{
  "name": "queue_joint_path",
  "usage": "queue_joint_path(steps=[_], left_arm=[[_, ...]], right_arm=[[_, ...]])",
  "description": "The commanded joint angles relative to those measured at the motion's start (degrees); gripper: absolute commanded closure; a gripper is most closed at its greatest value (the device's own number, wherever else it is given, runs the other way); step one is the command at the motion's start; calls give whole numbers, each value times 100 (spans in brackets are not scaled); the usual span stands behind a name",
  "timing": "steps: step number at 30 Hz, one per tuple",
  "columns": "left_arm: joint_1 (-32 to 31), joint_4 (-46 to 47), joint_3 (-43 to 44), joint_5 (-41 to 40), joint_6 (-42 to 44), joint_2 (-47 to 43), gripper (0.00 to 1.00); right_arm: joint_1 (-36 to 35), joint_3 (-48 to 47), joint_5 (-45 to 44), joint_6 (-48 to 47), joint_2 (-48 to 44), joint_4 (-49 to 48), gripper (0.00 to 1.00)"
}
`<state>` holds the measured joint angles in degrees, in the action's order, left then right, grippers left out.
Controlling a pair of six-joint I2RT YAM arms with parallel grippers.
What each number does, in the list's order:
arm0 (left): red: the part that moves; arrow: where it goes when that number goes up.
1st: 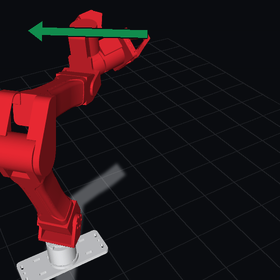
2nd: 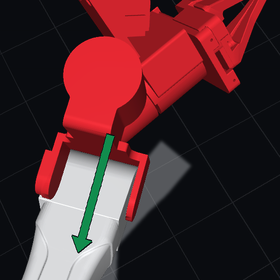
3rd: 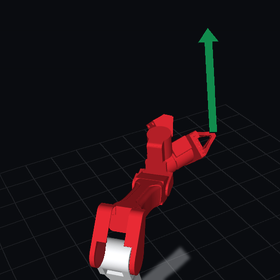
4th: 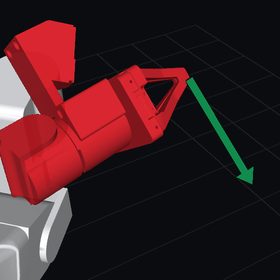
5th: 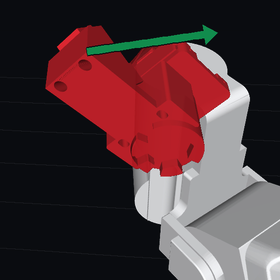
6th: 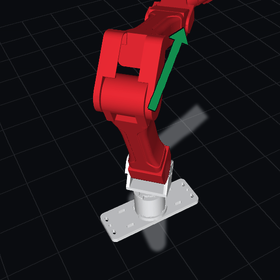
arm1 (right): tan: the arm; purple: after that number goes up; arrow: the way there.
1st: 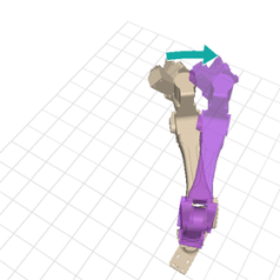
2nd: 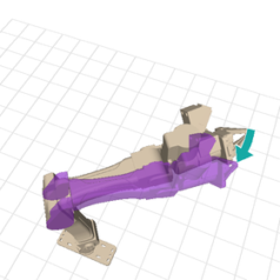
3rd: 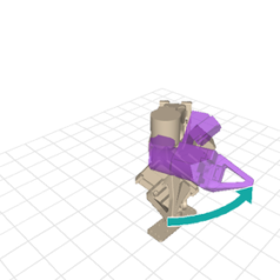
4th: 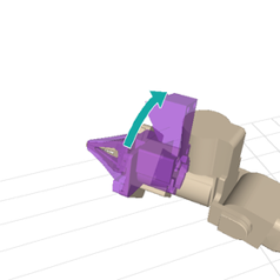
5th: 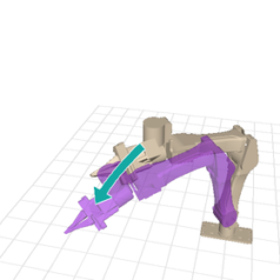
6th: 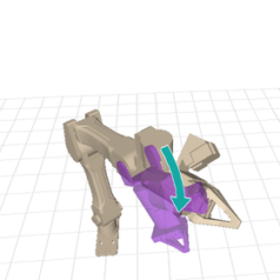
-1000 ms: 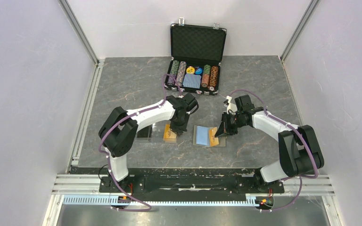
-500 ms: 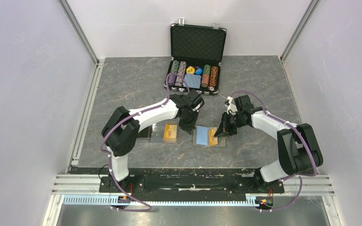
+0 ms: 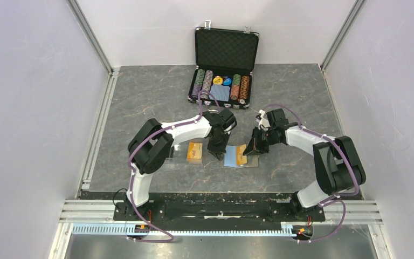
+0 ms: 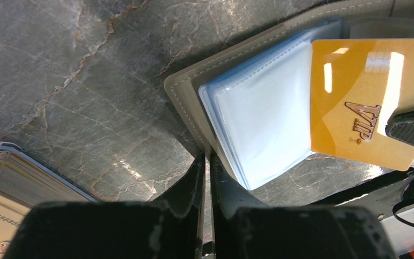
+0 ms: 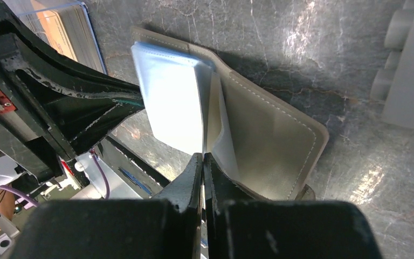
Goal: Put the credit cards into the card holder
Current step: Insert the credit card into the card holder.
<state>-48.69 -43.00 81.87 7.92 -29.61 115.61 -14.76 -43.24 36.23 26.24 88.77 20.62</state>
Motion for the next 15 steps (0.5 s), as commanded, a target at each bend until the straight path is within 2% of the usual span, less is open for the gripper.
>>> queue_joint_path(steps=[1,9,15], left_arm=[[-44,140,54,115,99,85,88],[-44,143,-4,95,83,156,89],[-44,138,15,128,69,193,89]], right_arm=[[23,103,-31,-61,203,-337,100],[26,413,-10,-306,323,-494,100],[26,789,170,-273,368,-976,100]])
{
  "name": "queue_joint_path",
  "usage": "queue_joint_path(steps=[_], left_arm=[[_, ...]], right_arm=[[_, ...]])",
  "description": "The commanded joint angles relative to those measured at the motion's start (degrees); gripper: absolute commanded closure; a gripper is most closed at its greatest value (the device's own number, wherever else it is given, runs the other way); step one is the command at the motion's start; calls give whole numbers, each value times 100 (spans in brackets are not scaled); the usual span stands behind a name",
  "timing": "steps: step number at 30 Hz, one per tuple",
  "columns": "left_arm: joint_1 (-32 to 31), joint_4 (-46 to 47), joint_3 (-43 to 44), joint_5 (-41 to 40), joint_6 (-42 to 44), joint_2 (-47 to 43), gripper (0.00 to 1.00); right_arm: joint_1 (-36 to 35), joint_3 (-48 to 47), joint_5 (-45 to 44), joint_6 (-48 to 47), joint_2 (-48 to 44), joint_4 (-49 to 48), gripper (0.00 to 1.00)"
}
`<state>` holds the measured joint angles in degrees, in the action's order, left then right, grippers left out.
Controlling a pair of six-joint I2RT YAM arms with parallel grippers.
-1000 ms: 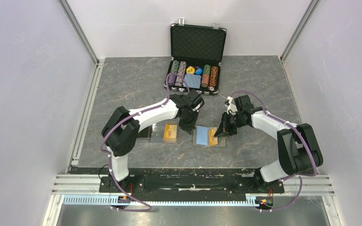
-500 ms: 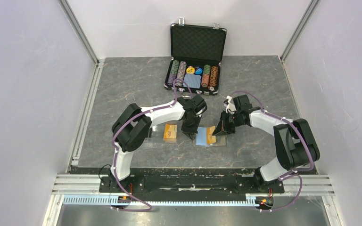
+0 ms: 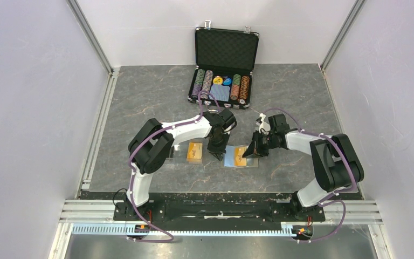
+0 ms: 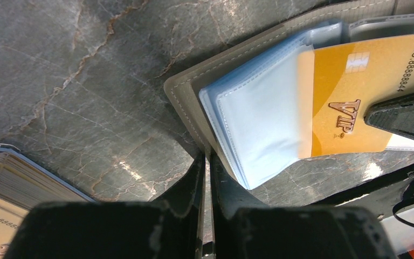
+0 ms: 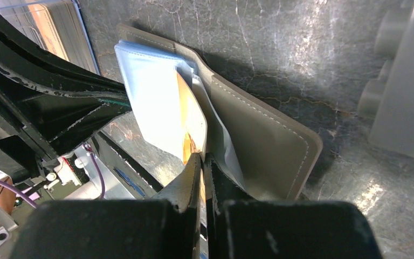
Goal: Put the credit cards into the card holder
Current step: Insert the credit card into the card holder.
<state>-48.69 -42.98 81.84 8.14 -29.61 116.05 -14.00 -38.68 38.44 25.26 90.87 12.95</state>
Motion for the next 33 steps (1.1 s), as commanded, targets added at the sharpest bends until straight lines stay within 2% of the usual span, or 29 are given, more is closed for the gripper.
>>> queue_joint_path(steps=[1,13,21,29,33], left_arm=[[-44,138,22,112,71,159,89],[-44,134,18,165,53,184,90],[-44,141,66,222,-9,178,91],[-44,176,84,267,-35,161,92],[-44,176,97,254,-34,110,91]], right_arm=[[-50,372,-31,-157,156,-280,100],[-83,578,159,427,242,-1128,100],[-397,473,337,793,394,-1537,100],[-672,227,386,764,525,-1396,100],[-674,54,173,475,449,-856,93]])
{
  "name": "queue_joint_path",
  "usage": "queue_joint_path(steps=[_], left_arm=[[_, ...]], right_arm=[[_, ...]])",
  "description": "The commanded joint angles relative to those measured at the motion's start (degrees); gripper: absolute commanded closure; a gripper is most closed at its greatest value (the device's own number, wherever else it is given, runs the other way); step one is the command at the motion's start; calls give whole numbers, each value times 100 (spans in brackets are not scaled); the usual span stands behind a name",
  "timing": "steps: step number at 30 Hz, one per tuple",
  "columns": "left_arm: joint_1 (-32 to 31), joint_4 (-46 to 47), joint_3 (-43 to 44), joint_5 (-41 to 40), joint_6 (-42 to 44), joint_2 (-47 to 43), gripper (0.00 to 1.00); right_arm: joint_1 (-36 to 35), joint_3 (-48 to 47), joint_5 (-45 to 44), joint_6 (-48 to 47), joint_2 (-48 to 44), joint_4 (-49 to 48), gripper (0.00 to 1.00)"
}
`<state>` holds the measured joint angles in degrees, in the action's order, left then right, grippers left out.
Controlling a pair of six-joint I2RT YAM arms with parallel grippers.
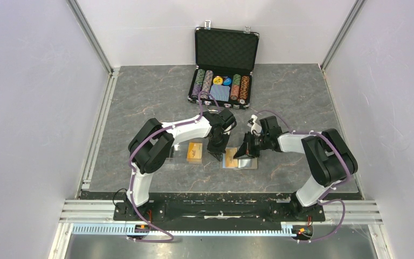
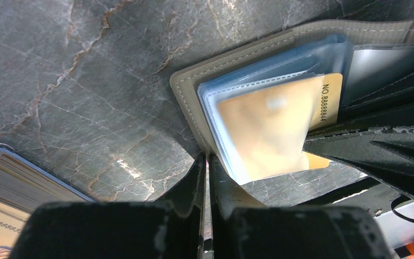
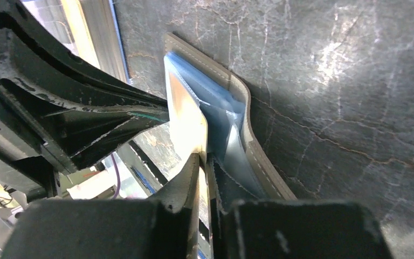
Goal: Put the credit cards into the card holder
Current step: Insert the credit card into the card holder.
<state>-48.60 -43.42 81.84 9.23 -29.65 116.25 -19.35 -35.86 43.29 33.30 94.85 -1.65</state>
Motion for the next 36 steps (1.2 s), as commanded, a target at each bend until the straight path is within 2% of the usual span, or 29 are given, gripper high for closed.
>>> queue_joint_path(steps=[1,11,15,18,21,28,32,36], left_arm=[[-53,219,90,134,-32,75,92],[-44,176,143,74,-11,12,92],[-44,177,152,68,-14,4,92],[-43,176,161,79,-2,9,92],[-40,176,175,113,-3,5,92],[-43,176,198,129,10,-50,91],[-44,171,211,28,60,-205,83],[-12,162,167,-149,19,-504,74]], right_arm=[[-140,-281,-400,-403,17,762,91],[-155,-728,-1120,-1037,-384,1993,55],[-160,-825,-1295,-1166,-507,2232,47],[-179,-826,-1194,-1207,-431,2198,50],[-230,-801,-1015,-1158,-305,2031,58],[-406,-870,-548,-857,12,1580,71],[-421,-870,-275,-656,-29,1351,85],[-422,-968,-487,-728,-193,1623,87]])
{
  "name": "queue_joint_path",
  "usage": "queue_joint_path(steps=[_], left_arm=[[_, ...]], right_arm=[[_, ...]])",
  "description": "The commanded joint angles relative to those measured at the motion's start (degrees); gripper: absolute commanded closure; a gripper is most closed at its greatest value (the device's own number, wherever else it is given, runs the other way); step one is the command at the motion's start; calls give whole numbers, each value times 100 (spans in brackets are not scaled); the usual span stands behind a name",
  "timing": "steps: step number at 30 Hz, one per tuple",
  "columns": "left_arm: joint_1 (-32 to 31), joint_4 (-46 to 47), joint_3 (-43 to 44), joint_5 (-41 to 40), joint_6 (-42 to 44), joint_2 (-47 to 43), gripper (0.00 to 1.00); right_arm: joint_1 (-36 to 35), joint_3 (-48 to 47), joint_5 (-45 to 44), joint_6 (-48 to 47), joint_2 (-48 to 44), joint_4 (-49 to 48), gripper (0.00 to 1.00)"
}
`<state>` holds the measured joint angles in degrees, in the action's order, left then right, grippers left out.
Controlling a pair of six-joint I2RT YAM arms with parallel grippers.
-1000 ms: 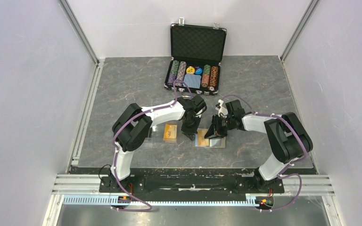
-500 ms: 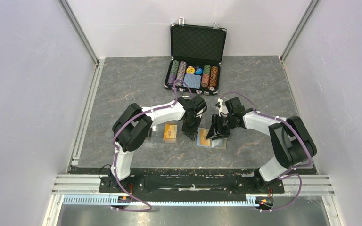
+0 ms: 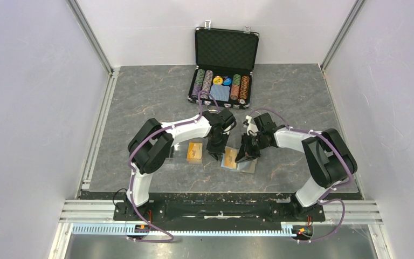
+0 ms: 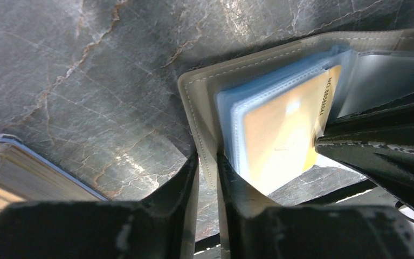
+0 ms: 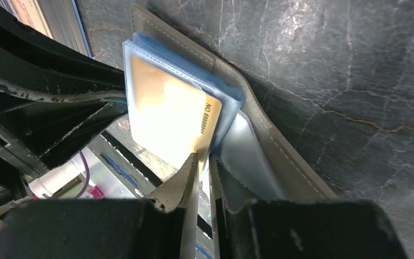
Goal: Put the credit cards into the card holder
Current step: Insert the credit card into the card holder.
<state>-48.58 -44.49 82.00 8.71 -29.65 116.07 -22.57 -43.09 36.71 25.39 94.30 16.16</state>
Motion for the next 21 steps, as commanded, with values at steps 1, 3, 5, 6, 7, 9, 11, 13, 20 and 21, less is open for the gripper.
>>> queue_joint_path(steps=[1,3,5,6,7,9,11,13,20,21], left_arm=[[10,271,129,-110,-11,-552,71],[54,279,90,-115,-80,-704,68],[108,362,1,-62,-146,-871,66],[139,435,-46,-11,-199,-961,66],[183,500,-117,68,-261,-1037,66],[286,671,-259,250,-405,-1162,65],[389,924,-446,513,-536,-1254,65],[472,1162,-599,708,-656,-1293,64],[586,1751,-928,1333,-851,-1118,58],[586,1803,-944,1401,-867,-1069,57]], right_arm=[[-108,-288,103,-8,-192,-36,87],[-101,-376,-61,-165,-303,174,86],[-102,-442,-165,-291,-427,321,84],[-103,-477,-186,-344,-478,367,84],[-107,-504,-203,-386,-509,416,84],[-106,-558,-217,-467,-551,492,85],[-107,-578,-283,-514,-556,545,89],[-102,-571,-336,-573,-532,581,93],[-108,-368,-410,-629,-312,313,100],[-105,-334,-345,-595,-275,219,100]])
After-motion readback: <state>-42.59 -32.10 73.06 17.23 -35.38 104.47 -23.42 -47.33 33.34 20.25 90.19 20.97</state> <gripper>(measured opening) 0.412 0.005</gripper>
